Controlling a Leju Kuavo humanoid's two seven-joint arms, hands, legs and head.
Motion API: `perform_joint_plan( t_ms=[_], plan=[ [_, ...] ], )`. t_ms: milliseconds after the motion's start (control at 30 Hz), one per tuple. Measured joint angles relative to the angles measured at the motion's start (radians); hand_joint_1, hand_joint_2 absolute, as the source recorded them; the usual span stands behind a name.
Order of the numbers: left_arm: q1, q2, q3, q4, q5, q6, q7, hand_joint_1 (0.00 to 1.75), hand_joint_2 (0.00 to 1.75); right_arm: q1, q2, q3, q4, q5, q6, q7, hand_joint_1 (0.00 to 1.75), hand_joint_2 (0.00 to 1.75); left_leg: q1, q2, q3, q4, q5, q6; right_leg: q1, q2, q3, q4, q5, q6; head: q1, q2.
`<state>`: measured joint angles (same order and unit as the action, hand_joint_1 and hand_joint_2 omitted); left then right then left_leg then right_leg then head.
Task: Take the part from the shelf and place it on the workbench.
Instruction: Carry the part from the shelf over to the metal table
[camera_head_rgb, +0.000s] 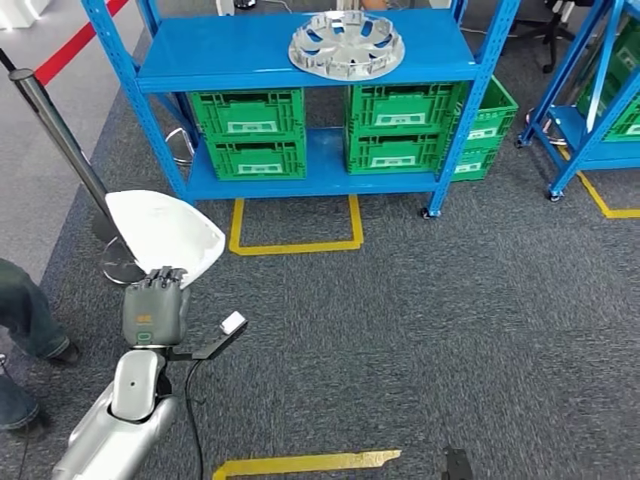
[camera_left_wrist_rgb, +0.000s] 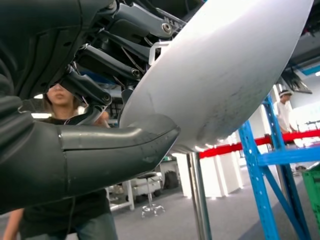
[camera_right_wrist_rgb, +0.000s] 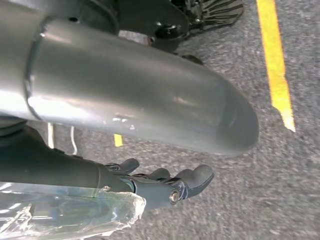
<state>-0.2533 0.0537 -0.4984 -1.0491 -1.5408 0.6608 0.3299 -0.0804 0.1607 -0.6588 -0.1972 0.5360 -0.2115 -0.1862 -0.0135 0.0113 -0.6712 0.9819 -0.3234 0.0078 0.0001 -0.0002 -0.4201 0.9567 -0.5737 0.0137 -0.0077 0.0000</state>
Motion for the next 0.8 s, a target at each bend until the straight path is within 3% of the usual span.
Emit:
perform_joint_plan(
  t_ms=[33, 67, 100, 167, 200, 233, 267, 300, 367, 433, 467, 567, 633, 700, 733, 767, 800],
  plan=[
    [0.001, 0.000, 0.001, 0.000, 0.000, 0.001, 0.000, 1.75, 1.75, 0.001, 0.000, 0.000, 0.000, 0.000, 0.000, 0.000, 0.00, 0.00, 0.003, -0.001, -0.004, 0.000, 0.001, -0.006, 0.001, -0.001, -0.013, 0.004, 0.010, -0.006, 0.001, 0.000],
    [0.002, 0.000, 0.002, 0.000, 0.000, 0.001, -0.001, 1.75, 1.75, 0.001, 0.000, 0.000, 0.000, 0.000, 0.000, 0.001, 0.00, 0.00, 0.005, -0.002, -0.010, 0.009, -0.018, -0.013, 0.000, -0.003, -0.023, 0.004, 0.022, -0.014, 0.000, 0.000],
    [0.004, 0.000, 0.003, 0.000, 0.000, 0.001, -0.001, 1.75, 1.75, 0.001, 0.000, 0.000, 0.000, 0.000, 0.000, 0.001, 0.00, 0.00, 0.007, -0.003, -0.019, 0.037, -0.058, -0.019, -0.001, -0.005, -0.035, 0.004, 0.036, -0.022, -0.002, 0.000],
    [0.005, 0.000, 0.004, 0.000, 0.000, 0.001, -0.001, 1.75, 1.75, 0.001, 0.000, 0.000, 0.000, 0.000, 0.000, 0.001, 0.00, 0.00, 0.012, -0.004, -0.042, 0.149, -0.173, -0.029, 0.000, -0.006, -0.060, 0.005, 0.063, -0.032, -0.006, 0.000],
    [0.006, 0.000, 0.005, 0.000, 0.000, 0.001, -0.002, 1.75, 1.75, 0.001, 0.000, 0.000, 0.000, 0.000, 0.000, 0.001, 0.00, 0.00, 0.014, -0.004, -0.052, 0.218, -0.212, -0.032, 0.001, -0.006, -0.075, 0.007, 0.077, -0.032, -0.007, 0.000],
    [0.007, 0.000, 0.005, 0.000, 0.000, 0.001, -0.003, 1.75, 1.75, 0.001, 0.000, 0.000, 0.000, 0.001, 0.000, 0.001, 0.00, 0.00, 0.015, -0.004, -0.055, 0.273, -0.225, -0.035, 0.001, -0.006, -0.092, 0.010, 0.090, -0.032, -0.007, 0.000],
    [0.008, 0.000, 0.006, 0.000, 0.000, 0.001, -0.006, 1.75, 1.75, 0.001, 0.000, 0.000, 0.000, 0.001, 0.000, 0.001, 0.00, 0.00, 0.017, -0.004, -0.047, 0.302, -0.214, -0.036, 0.001, -0.006, -0.111, 0.014, 0.101, -0.031, -0.007, 0.000],
    [0.010, -0.002, 0.009, 0.000, 0.000, 0.002, -0.016, 1.75, 1.75, 0.001, 0.000, 0.000, 0.000, 0.002, 0.000, 0.001, 0.00, 0.00, 0.018, -0.004, -0.023, 0.297, -0.188, -0.035, 0.002, -0.006, -0.131, 0.020, 0.111, -0.029, -0.007, 0.000],
    [0.013, -0.012, 0.026, 0.000, 0.000, 0.003, -0.053, 1.75, 1.75, 0.002, 0.000, 0.000, 0.000, 0.004, 0.000, 0.002, 0.00, 0.00, 0.018, -0.005, 0.071, 0.194, -0.153, -0.026, 0.002, -0.004, -0.164, 0.032, 0.128, -0.024, -0.007, 0.000],
    [0.017, -0.028, 0.061, 0.000, 0.001, 0.005, -0.113, 1.75, 1.75, 0.002, 0.000, 0.000, 0.000, 0.008, 0.000, 0.002, 0.00, 0.00, 0.013, -0.006, 0.170, 0.056, -0.176, -0.013, 0.004, -0.003, -0.183, 0.040, 0.142, -0.015, -0.006, 0.000],
    [0.019, -0.038, 0.084, 0.000, 0.001, 0.006, -0.147, 1.75, 1.75, 0.002, 0.000, 0.000, 0.000, 0.011, 0.000, 0.002, 0.00, 0.00, 0.010, -0.007, 0.194, 0.014, -0.192, -0.007, 0.003, -0.003, -0.189, 0.041, 0.149, -0.009, -0.006, 0.000],
    [0.033, -0.074, 0.155, 0.000, 0.001, 0.007, -0.225, 1.75, 1.75, 0.003, 0.000, 0.000, 0.000, 0.020, 0.002, 0.002, 0.00, 0.00, 0.007, -0.004, 0.191, -0.016, -0.181, 0.011, -0.003, -0.003, -0.205, 0.050, 0.155, 0.008, -0.006, 0.000],
    [0.040, -0.094, 0.195, 0.000, 0.001, 0.007, -0.248, 1.75, 1.75, 0.006, 0.000, 0.000, 0.000, 0.024, 0.002, 0.002, 0.00, 0.00, 0.008, -0.002, 0.174, -0.022, -0.160, 0.024, -0.005, -0.002, -0.241, 0.128, 0.095, 0.016, -0.002, 0.000],
    [0.047, -0.110, 0.227, 0.000, 0.001, 0.006, -0.265, 1.75, 1.75, 0.008, 0.000, 0.000, 0.000, 0.029, 0.002, 0.002, 0.00, 0.00, 0.006, -0.001, 0.150, -0.020, -0.141, 0.030, -0.005, -0.001, -0.290, 0.264, 0.011, 0.023, 0.001, 0.000],
    [0.051, -0.116, 0.239, 0.000, 0.001, 0.005, -0.273, 1.75, 1.75, 0.009, 0.000, 0.000, 0.000, 0.032, 0.002, 0.002, 0.00, 0.00, 0.005, -0.001, 0.138, -0.020, -0.133, 0.029, -0.006, -0.001, -0.302, 0.313, -0.012, 0.026, 0.001, 0.000],
    [0.056, -0.123, 0.251, 0.000, 0.001, 0.004, -0.279, 1.75, 1.75, 0.010, 0.000, 0.000, 0.000, 0.035, 0.002, 0.002, 0.00, 0.00, 0.005, -0.001, 0.128, -0.019, -0.125, 0.028, -0.007, -0.001, -0.297, 0.329, -0.017, 0.028, 0.001, 0.000],
    [0.060, -0.129, 0.261, 0.000, 0.001, 0.003, -0.284, 1.75, 1.75, 0.011, 0.000, 0.000, 0.000, 0.038, 0.002, 0.002, 0.00, 0.00, 0.005, -0.001, 0.118, -0.018, -0.118, 0.026, -0.009, -0.002, -0.270, 0.303, -0.005, 0.030, 0.002, 0.000]
  ],
)
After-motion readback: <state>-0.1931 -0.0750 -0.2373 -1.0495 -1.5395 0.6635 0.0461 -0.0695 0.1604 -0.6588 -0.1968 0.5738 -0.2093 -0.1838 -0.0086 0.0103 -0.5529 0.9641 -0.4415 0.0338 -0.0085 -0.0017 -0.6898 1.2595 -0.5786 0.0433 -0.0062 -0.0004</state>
